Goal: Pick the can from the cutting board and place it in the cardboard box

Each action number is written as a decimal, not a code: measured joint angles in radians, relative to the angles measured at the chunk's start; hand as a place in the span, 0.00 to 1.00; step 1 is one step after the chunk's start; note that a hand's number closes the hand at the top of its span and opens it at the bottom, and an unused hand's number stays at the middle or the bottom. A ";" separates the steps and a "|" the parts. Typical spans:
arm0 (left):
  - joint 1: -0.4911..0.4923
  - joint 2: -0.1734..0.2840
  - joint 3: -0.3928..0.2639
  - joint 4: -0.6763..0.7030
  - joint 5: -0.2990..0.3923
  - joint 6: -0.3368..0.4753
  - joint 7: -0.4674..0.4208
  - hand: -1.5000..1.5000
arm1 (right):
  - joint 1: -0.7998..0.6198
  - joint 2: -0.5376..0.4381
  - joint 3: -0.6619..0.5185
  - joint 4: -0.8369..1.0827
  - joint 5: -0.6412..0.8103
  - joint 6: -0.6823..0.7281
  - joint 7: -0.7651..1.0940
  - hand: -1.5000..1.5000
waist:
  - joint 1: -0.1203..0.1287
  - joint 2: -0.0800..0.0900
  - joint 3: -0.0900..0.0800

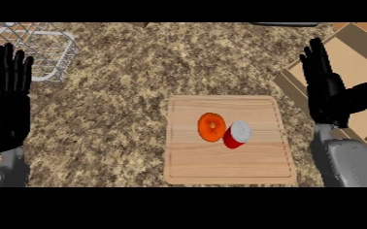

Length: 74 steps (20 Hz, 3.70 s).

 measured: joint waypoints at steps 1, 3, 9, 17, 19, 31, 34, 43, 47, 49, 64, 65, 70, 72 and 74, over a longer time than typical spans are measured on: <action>0.016 0.004 0.000 0.006 -0.005 -0.007 -0.003 0.50 | 0.038 0.001 0.002 -0.027 0.009 -0.003 -0.027 0.00 | -0.009 -0.001 0.003; 0.046 0.023 -0.017 0.030 -0.034 -0.016 0.007 0.50 | 0.115 0.011 0.005 -0.077 0.052 -0.038 -0.123 0.00 | -0.038 -0.003 0.009; 0.140 0.084 -0.077 0.121 -0.118 -0.037 0.078 0.50 | 0.276 0.048 -0.125 -0.190 0.116 -0.216 -0.362 0.00 | -0.181 -0.021 0.028; 0.175 0.095 -0.164 0.186 -0.188 -0.068 0.116 0.50 | 0.637 0.191 -0.108 -0.253 0.262 -0.357 -0.825 0.00 | -0.172 -0.010 0.021; 0.164 0.094 -0.177 0.194 -0.197 -0.076 0.119 0.50 | 0.752 0.206 -0.064 -0.255 0.315 -0.396 -0.888 0.00 | -0.156 -0.008 0.019; 0.052 0.068 -0.223 0.253 -0.249 -0.103 0.155 0.50 | 1.349 0.228 0.443 -0.406 0.655 -0.728 -0.805 0.00 | -0.073 0.007 0.012; 0.019 0.048 -0.236 0.276 -0.264 -0.104 0.148 0.50 | 1.441 0.229 0.535 -0.431 0.779 -0.790 -0.710 0.00 | -0.059 0.015 0.011; -0.017 0.025 -0.253 0.284 -0.292 -0.110 0.153 0.50 | 1.608 0.230 0.661 -0.510 1.097 -0.885 -0.394 0.00 | -0.025 0.027 0.011; -0.029 0.009 -0.258 0.300 -0.304 -0.108 0.152 0.50 | 1.603 0.230 0.679 -0.525 1.212 -0.867 -0.249 0.00 | -0.020 0.030 0.011; -0.043 0.004 -0.256 0.305 -0.305 -0.110 0.161 0.50 | 1.586 0.230 0.689 -0.535 1.266 -0.835 -0.173 0.00 | -0.019 0.030 0.012; -0.054 -0.018 -0.240 0.320 -0.319 -0.124 0.178 0.50 | 1.063 0.230 0.665 -0.489 1.736 -0.512 0.525 0.00 | -0.022 0.013 0.014; -0.051 -0.015 -0.238 0.317 -0.322 -0.126 0.180 0.50 | 1.015 0.230 0.677 -0.468 1.767 -0.484 0.580 0.00 | -0.022 0.012 0.014; -0.045 -0.018 -0.220 0.331 -0.327 -0.141 0.164 0.50 | 0.766 0.230 0.722 -0.369 1.816 -0.327 0.800 0.00 | -0.023 0.007 0.015; -0.051 -0.026 -0.213 0.342 -0.338 -0.145 0.161 0.50 | 0.678 0.230 0.732 -0.317 1.814 -0.295 0.865 0.00 | -0.025 0.006 0.015; -0.050 -0.033 -0.199 0.357 -0.339 -0.156 0.148 0.50 | 0.611 0.229 0.728 -0.291 1.797 -0.260 0.900 0.00 | -0.026 0.004 0.015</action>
